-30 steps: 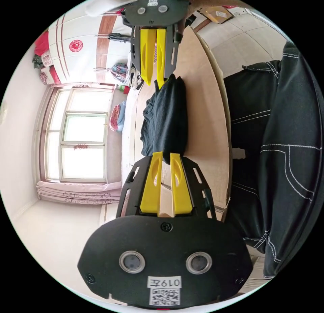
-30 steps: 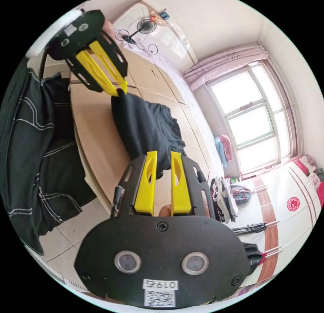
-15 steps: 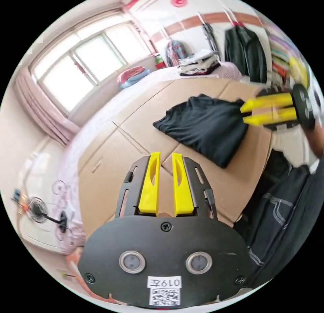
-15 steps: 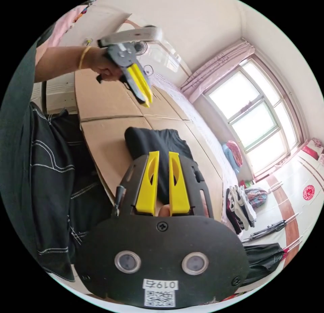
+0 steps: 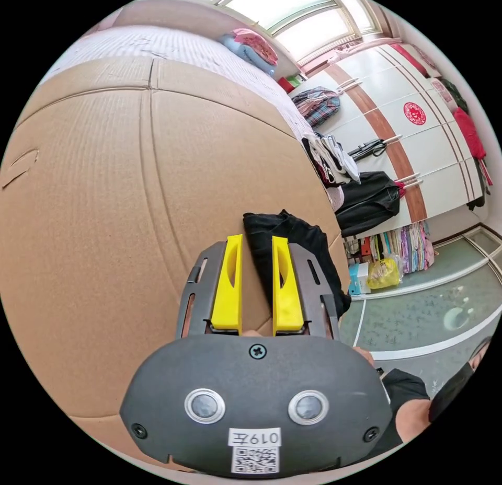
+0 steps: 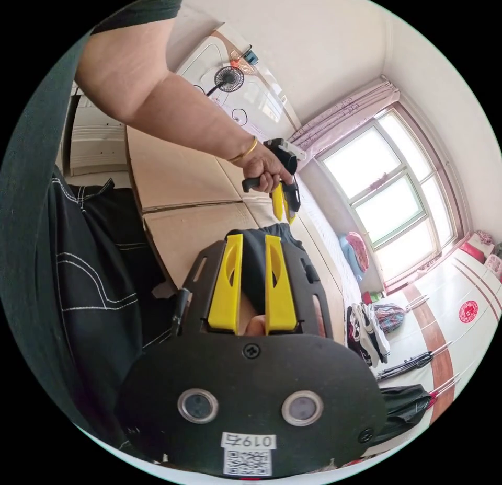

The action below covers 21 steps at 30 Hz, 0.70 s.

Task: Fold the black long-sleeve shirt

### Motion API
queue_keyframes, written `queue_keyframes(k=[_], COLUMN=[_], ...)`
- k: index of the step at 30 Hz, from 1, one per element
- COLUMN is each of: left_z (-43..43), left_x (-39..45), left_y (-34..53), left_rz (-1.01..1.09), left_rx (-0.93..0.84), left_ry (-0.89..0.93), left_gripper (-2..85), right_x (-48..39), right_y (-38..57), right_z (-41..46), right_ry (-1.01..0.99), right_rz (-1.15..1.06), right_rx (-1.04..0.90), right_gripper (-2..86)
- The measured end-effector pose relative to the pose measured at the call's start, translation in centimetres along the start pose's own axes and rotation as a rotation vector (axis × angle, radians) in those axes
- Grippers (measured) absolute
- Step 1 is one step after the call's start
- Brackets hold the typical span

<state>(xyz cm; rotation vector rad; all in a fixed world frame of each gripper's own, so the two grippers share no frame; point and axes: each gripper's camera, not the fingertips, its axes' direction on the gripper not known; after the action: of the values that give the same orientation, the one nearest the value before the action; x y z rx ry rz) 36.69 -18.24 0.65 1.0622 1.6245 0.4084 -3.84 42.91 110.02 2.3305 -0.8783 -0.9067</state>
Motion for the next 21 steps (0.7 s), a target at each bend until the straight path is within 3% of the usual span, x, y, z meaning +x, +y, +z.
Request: queue_keyframes(k=[8,21], left_z=[0.3,-0.4], left_x=[-5.4,-9.0], left_y=[-5.5,-9.8], left_rz=[-0.077,-0.034], left_rx=[-0.028,0.03], left_ry=[0.027,0.121], left_gripper=[3.0,1.3], right_x=[-3.6,-8.4], right_y=[-3.6,-8.4], right_z=[1.1,3.9], right_ry=[0.039,0.171], right_rz=[-0.116,-0.227], right_rx=[-0.056,-0.132], right_gripper=[9.7,4.8])
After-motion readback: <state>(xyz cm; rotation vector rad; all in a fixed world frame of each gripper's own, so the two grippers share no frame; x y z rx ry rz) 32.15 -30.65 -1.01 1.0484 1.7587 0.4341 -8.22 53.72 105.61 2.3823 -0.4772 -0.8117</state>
